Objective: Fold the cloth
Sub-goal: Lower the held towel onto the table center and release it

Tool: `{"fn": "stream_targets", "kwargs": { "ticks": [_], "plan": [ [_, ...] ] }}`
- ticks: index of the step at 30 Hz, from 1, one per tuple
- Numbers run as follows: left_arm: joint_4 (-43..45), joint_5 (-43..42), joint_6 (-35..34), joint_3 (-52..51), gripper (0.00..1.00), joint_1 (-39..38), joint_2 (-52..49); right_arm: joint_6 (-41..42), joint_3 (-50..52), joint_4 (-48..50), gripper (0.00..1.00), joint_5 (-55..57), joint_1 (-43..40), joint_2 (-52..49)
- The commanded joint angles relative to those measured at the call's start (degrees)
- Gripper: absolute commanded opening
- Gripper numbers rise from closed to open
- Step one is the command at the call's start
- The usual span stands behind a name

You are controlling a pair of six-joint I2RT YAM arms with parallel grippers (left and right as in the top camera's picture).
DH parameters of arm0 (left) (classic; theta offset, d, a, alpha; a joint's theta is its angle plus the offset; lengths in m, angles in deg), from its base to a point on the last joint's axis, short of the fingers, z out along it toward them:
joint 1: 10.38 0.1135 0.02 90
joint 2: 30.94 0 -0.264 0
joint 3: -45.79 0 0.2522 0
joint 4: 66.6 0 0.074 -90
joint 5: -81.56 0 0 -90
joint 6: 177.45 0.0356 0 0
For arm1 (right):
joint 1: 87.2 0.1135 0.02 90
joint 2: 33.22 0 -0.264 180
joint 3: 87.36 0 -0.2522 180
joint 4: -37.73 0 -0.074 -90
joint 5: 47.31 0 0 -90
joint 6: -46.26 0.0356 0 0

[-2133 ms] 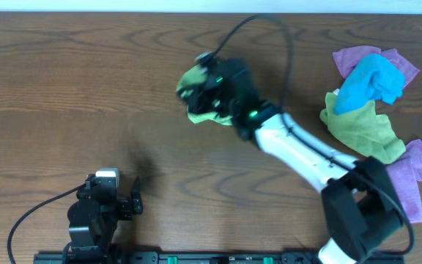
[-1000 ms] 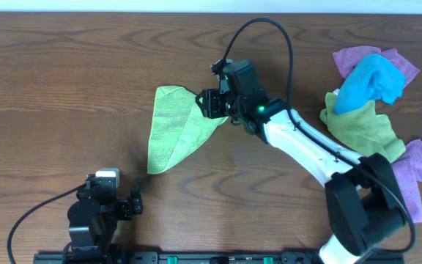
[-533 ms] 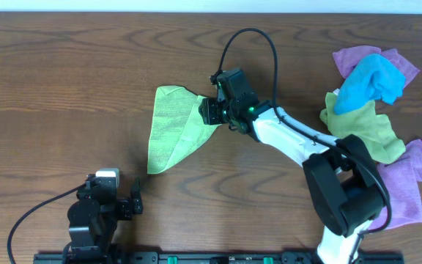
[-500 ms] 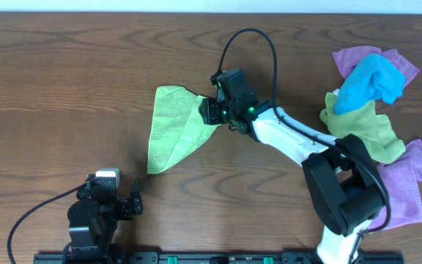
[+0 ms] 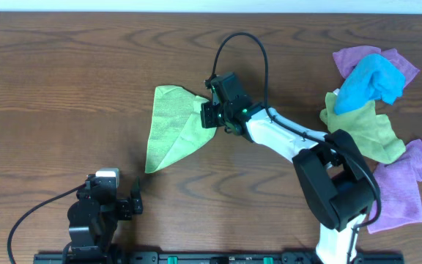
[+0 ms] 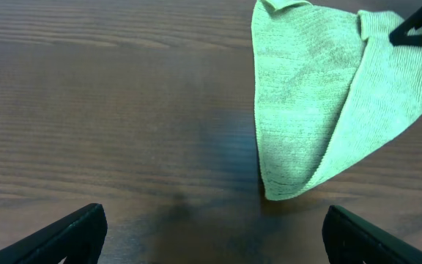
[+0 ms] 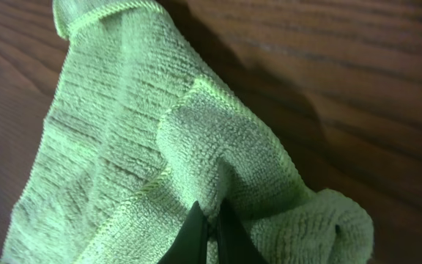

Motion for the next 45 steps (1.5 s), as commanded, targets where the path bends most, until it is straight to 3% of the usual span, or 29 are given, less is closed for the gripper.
{"fn": "stream_targets", "kwargs": {
  "ticks": [1, 11, 15, 20, 25, 29, 35, 42, 45],
  "plan": [
    [0.00, 0.15, 0.81, -0.35, 0.95, -0.22, 0.37, -1.53, -3.41, -2.16, 0.01, 0.13, 0.74, 0.66],
    [0.00, 0.20, 0.83, -0.35, 0.95, -0.22, 0.37, -1.92, -6.62, -24.61, 0.02, 6.19, 0.66, 8.37],
    [0.00, 0.20, 0.83, -0.35, 0.95, -0.22, 0.37, -1.55, -6.62, -36.39, 0.20, 6.16, 0.74, 8.90],
    [0.00, 0.20, 0.83, -0.35, 0.95, -0.22, 0.37, -1.49, -6.56, -47.04, 0.35, 7.85, 0.74, 8.90],
    [0.00, 0.22, 0.83, -0.35, 0.95, -0.22, 0.37, -1.97, -6.56, -42.45, 0.55, 8.48, 0.74, 8.90],
    [0.00, 0.22, 0.83, -0.35, 0.95, -0.22, 0.37, -1.97, -6.56, -36.70, 0.61, 8.83, 0.74, 8.90],
    [0.00, 0.22, 0.83, -0.35, 0.95, -0.22, 0.37, -1.95, -6.51, -30.58, 0.61, 11.08, 0.68, 7.78],
    [0.02, 0.20, 0.83, -0.35, 0.95, -0.22, 0.37, -1.92, -6.51, -30.47, 0.61, 11.13, 0.24, 3.34],
    [0.02, 0.20, 0.83, -0.35, 0.95, -0.22, 0.37, -1.92, -6.51, -29.70, 0.56, 11.23, 0.26, 1.27]
  ]
}}
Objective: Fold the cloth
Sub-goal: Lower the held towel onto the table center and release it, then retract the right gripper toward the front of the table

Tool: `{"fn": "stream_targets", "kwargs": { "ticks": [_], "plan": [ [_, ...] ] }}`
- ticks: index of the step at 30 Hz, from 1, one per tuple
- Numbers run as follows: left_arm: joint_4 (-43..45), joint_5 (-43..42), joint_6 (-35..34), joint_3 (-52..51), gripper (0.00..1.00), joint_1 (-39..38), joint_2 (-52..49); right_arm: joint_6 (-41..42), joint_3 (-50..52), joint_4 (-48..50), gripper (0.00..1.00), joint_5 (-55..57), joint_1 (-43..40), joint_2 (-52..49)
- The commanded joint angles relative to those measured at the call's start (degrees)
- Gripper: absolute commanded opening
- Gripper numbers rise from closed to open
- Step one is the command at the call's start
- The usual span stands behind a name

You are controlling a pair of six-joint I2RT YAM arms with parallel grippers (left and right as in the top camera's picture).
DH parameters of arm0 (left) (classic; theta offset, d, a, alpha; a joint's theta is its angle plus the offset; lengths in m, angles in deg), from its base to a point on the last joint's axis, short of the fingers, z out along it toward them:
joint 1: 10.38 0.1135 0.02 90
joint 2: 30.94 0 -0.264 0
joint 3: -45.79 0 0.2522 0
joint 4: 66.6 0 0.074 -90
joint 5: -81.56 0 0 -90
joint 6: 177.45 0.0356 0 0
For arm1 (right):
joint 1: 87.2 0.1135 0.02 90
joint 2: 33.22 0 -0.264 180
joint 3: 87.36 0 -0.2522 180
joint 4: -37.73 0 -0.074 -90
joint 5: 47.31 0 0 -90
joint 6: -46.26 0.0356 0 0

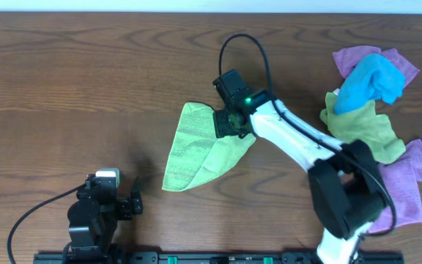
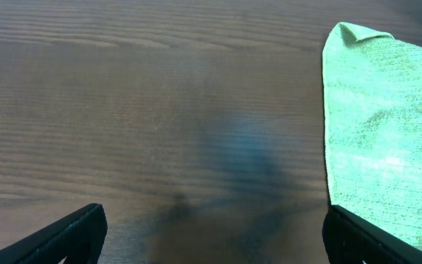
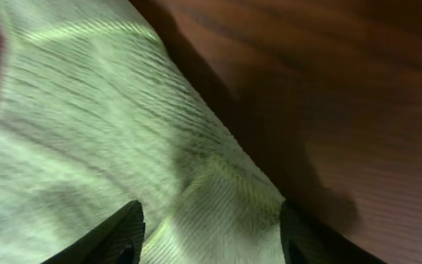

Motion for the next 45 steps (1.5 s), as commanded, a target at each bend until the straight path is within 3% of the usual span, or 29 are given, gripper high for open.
{"fn": "stream_targets", "kwargs": {
  "ticks": [1, 2, 3, 4, 10, 12, 17, 22, 27, 37, 45],
  "plan": [
    [0.00, 0.20, 0.83, -0.35, 0.95, -0.22, 0.37, -0.24, -0.44, 0.76, 0.51, 0.92, 0.22, -2.58],
    [0.00, 0.20, 0.83, -0.35, 0.95, -0.22, 0.37, -0.24, -0.44, 1.11, 0.38, 0.92, 0.22, -2.80],
    [0.00, 0.20, 0.83, -0.35, 0.95, -0.22, 0.37, -0.24, -0.44, 1.51, 0.15, 1.11, 0.22, -2.80],
    [0.02, 0.20, 0.83, -0.35, 0.95, -0.22, 0.37, -0.22, -0.48, 1.70, 0.01, 1.79, 0.22, -2.67],
    [0.00, 0.20, 0.83, -0.35, 0.95, -0.22, 0.37, -0.26, -0.98, 1.20, 0.02, 4.90, 0.22, 0.39],
    [0.02, 0.20, 0.83, -0.35, 0.95, -0.22, 0.37, -0.28, -0.98, 0.63, 0.15, 5.27, 0.22, 2.19],
    [0.00, 0.20, 0.83, -0.35, 0.95, -0.22, 0.37, -1.66, -0.98, -1.49, 0.32, 5.22, 0.22, 4.42],
    [0.00, 0.20, 0.83, -0.35, 0.95, -0.22, 0.37, -1.75, -0.98, -2.08, 0.01, 5.25, 0.22, 4.42],
    [0.00, 0.20, 0.83, -0.35, 0.95, -0.22, 0.37, -1.73, -0.98, -4.74, 0.01, 5.44, 0.17, 4.48],
    [0.09, 0.22, 0.85, -0.35, 0.95, -0.22, 0.37, 3.69, -0.98, -24.63, 0.02, 6.25, 0.46, 7.32],
    [0.74, 0.22, 0.85, -0.35, 0.95, -0.22, 0.37, 6.36, -0.04, -32.79, 0.04, 4.63, 2.71, 8.00]
  ]
}}
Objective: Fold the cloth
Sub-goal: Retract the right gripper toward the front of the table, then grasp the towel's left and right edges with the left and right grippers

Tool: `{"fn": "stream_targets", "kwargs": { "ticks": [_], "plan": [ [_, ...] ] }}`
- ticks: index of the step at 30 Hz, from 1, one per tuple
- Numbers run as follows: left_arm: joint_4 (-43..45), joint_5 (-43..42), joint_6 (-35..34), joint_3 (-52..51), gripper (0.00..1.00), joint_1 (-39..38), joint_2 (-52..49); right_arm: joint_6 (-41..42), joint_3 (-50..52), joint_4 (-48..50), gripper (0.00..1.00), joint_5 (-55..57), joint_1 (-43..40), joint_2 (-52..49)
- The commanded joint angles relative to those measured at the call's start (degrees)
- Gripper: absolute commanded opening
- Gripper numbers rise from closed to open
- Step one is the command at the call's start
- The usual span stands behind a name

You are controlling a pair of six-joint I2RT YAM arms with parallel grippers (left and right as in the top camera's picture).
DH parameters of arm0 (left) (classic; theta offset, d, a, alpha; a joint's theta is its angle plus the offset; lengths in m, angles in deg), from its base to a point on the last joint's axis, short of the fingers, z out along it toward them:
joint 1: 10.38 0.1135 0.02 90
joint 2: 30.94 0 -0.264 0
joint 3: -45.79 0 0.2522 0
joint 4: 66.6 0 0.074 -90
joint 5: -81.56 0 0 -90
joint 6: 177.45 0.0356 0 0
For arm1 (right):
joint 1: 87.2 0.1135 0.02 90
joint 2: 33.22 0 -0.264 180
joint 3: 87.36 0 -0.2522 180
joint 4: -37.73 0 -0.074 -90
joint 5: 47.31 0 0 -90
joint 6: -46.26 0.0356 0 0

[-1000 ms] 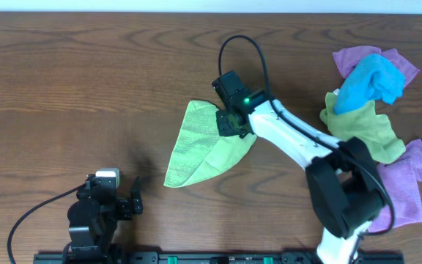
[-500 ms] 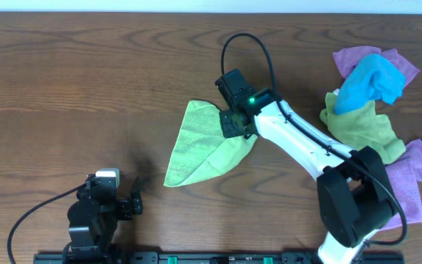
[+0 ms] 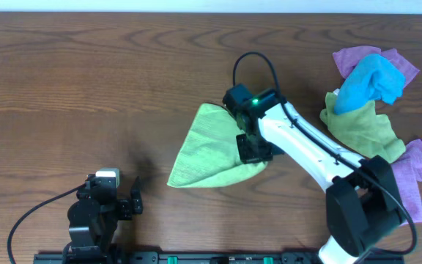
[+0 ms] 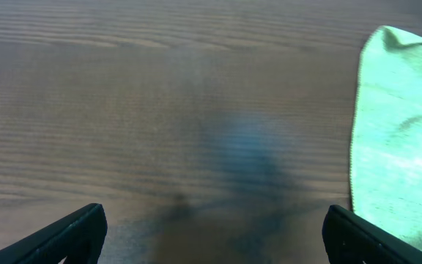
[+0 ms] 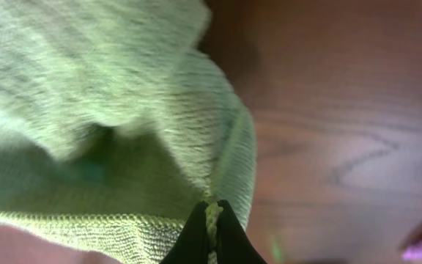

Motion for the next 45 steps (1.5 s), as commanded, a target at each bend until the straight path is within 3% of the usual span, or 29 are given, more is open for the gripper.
{"fn": "stream_targets", "kwargs": {
  "ticks": [1, 8, 12, 17, 26, 32, 39, 45],
  "plan": [
    [0.81, 0.22, 0.83, -0.35, 0.95, -0.22, 0.37, 3.32, 0.59, -1.14, 0.04, -0.87, 1.75, 1.03],
    [3.28, 0.22, 0.83, -0.35, 0.95, -0.22, 0.37, 8.68, 5.05, -1.68, 0.17, -2.58, 5.01, 1.29],
    [3.69, 0.22, 0.83, -0.35, 0.95, -0.22, 0.37, 10.95, 6.49, -2.05, 0.46, -3.21, 7.06, 2.89],
    [4.09, 0.15, 0.79, -0.35, 0.95, -0.22, 0.37, 13.22, 6.49, -1.29, 0.59, -3.17, 8.02, 8.11],
    [10.47, -10.16, -2.97, 0.70, 0.95, -0.24, 0.11, 15.98, 8.35, -0.20, 0.64, -1.68, 1.46, 24.17],
    [10.49, -15.45, -8.37, 4.94, 0.95, -0.28, -4.24, 16.68, 18.64, 3.41, 0.64, -6.27, -4.13, 38.53],
    [10.25, -24.20, -13.38, 12.85, 0.95, -0.28, -18.93, 21.49, 33.42, 9.38, 0.64, -12.72, -8.46, 57.92],
    [5.20, -34.03, -16.85, 23.78, 0.95, -0.31, -37.35, 21.86, 37.81, 11.69, 0.66, -12.81, -8.90, 66.40]
  ]
}}
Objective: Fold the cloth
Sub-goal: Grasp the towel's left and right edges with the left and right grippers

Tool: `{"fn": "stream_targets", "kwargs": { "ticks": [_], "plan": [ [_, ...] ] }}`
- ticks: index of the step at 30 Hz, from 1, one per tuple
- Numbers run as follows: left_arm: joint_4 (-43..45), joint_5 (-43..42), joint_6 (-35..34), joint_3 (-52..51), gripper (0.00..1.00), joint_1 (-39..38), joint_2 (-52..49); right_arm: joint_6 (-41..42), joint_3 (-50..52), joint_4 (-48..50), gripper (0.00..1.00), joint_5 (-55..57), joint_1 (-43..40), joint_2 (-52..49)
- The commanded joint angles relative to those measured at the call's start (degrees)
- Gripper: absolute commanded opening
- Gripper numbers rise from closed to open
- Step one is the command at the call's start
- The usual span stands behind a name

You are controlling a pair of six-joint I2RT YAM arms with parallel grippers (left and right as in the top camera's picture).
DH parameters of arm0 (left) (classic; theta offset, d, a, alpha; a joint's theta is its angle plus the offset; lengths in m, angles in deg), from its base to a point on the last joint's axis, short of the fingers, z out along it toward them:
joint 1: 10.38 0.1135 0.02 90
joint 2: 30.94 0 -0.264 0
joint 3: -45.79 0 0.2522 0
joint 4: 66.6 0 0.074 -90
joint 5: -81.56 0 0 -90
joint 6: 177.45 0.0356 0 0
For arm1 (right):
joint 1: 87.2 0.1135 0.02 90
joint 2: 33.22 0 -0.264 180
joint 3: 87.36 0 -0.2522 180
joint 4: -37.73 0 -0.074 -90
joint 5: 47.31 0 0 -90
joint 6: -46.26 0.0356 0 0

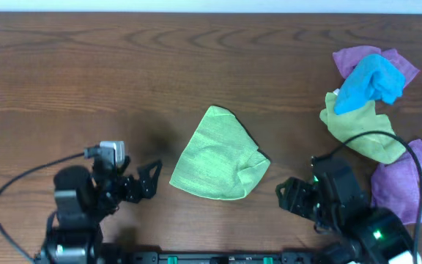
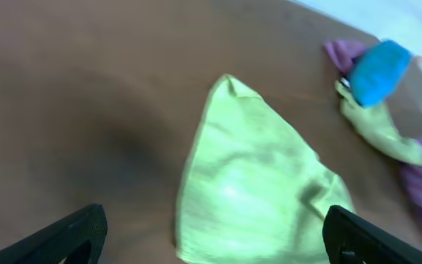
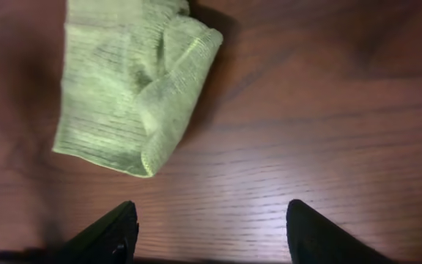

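Note:
A light green cloth [image 1: 218, 155] lies on the table's middle, folded into a rough triangle with a rumpled lump at its right corner. It also shows in the left wrist view as the green cloth [image 2: 258, 180] and in the right wrist view as the green cloth [image 3: 127, 81]. My left gripper [image 1: 151, 180] stands open just left of it, nothing between its fingers [image 2: 68, 233]. My right gripper [image 1: 285, 195] is open to the cloth's right and nearer the front edge, clear of it, fingers [image 3: 112, 233] spread over bare wood.
A pile of loose cloths [image 1: 372, 110], purple, blue, yellow-green, lies at the right side of the wooden table [image 1: 86, 81]. The pile of cloths [image 2: 376, 81] also shows far off in the left wrist view. Cables trail from both arms.
My right gripper has let go of the cloth's right edge and now stands open, drawn back toward the front right. The left gripper has moved up and turned toward the cloth.
My right gripper was shut on a corner of the cloth left of centre. Then it was open over the cloth, which lay further right. Then it was shut on the cloth's right edge. Now the cloth lies free at the middle, both grippers off it.

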Motion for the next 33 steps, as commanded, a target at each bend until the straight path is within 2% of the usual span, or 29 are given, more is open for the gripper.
{"fn": "stream_targets", "kwargs": {
  "ticks": [1, 6, 8, 13, 33],
  "plan": [
    [-2.47, -9.92, -2.62, 6.10, 0.95, -0.31, -8.74, 1.38, 0.81, 0.92, 0.67, -1.05, -0.42, 1.70],
    [-2.93, -21.40, -2.60, 9.60, 0.95, -0.31, -19.85, 1.36, 1.07, 1.84, 0.70, -1.03, -0.42, 1.20],
    [-3.15, -21.49, -3.19, 9.57, 0.95, -0.31, -23.50, 1.33, 1.07, 2.38, 0.72, -1.05, -0.42, 0.87],
    [-3.61, -21.20, -12.37, 9.55, 0.95, -0.31, -30.40, 1.33, 1.07, 3.15, 0.74, -1.05, -0.42, 0.42],
    [-3.56, -15.21, -14.16, 9.42, 0.95, -0.33, -50.71, 1.38, 1.07, 5.03, 0.81, -2.16, -0.42, 0.39]
  ]
}}
